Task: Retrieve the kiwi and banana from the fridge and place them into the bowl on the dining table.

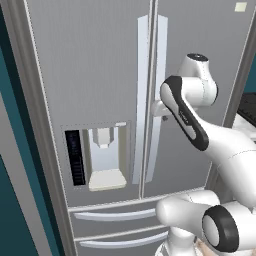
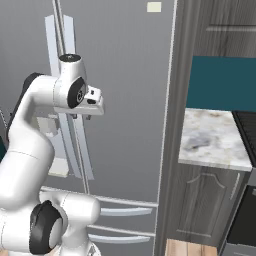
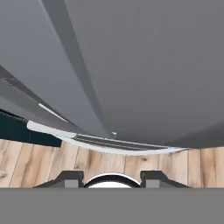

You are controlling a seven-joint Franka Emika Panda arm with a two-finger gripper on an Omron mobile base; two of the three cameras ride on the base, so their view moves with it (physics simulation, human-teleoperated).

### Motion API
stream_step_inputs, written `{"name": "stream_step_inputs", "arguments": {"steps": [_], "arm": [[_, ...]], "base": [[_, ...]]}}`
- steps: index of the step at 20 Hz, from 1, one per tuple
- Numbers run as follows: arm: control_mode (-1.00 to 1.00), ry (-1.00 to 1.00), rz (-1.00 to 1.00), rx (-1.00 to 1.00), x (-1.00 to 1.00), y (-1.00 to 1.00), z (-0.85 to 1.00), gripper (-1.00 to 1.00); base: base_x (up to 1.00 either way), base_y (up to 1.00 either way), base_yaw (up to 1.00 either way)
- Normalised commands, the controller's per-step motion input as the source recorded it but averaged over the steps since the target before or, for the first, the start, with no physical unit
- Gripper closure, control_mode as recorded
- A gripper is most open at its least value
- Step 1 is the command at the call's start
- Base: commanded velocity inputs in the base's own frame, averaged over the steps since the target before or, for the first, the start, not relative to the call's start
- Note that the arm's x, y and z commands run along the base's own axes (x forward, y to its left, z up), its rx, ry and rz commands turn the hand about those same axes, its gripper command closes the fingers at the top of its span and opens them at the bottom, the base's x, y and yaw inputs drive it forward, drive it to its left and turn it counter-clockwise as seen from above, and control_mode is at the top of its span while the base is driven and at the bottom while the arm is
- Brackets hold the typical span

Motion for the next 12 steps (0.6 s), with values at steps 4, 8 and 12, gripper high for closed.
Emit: {"name": "stream_step_inputs", "arguments": {"steps": [4,8,12], "arm": [[-1.00,-0.05,0.00,0.00,-0.33,0.00,0.00,-1.00],[-1.00,-0.05,0.00,0.00,-0.56,0.00,0.00,-1.00],[-1.00,0.00,0.00,0.00,-0.68,0.00,0.00,-1.00]], "base": [[0.00,0.00,0.00],[0.00,0.00,0.00],[0.00,0.00,0.00]]}}
